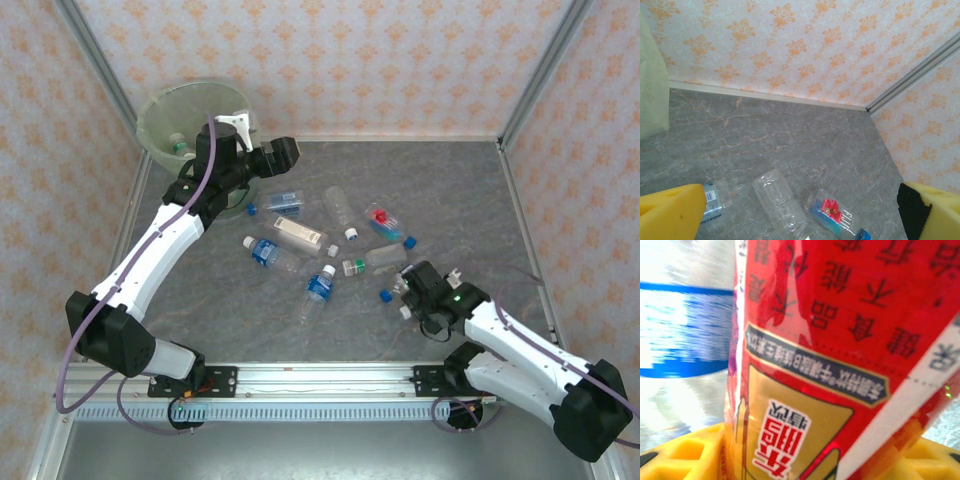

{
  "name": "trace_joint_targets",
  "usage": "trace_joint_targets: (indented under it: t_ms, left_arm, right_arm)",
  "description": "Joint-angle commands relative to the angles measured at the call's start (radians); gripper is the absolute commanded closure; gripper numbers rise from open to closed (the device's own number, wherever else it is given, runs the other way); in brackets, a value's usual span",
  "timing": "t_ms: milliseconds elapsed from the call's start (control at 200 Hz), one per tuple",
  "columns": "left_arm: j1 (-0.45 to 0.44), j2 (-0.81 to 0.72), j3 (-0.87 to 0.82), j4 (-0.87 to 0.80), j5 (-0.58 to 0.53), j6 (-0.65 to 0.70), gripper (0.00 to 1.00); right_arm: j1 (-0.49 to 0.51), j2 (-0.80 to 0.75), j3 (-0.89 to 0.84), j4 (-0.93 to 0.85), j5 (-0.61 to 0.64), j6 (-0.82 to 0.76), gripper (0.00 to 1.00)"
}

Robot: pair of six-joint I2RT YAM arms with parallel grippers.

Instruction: Put the plastic bottles in the bin

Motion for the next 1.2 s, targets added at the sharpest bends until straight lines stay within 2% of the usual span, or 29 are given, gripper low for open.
trace_joint_targets:
  t_ms: [0,290,606,841,1191]
  left_arm:
    - [-0.004,-0.005,0.019,0.006,-0.008,0.001,0.01]
    - [-0.002,0.026,0.016,0.082,0.118,-0.106,0.02]
    - [0.002,0.041,-0.035,0.220,0.277,-0.239,0.07]
    - [0.001,0.038,-0.101,0.362,0.384,-0.308,0.12]
    - [-0.008,0.028,-0.152,0.452,0.496,-0.310,0.22]
  right_arm:
    - [0.004,-0.007,0.098,-0.034,0.133,-0.103,0.43]
    - [0.005,0.096,0.339,0.139,0.160,-0.523,0.43]
    - [0.007,0.269,0.562,0.296,0.018,-0.903,0.44]
    - [0.019,0.422,0.721,0.323,-0.098,-1.039,0.45]
    - [0.084,0.606,0.917,0.306,-0.194,-1.115,0.45]
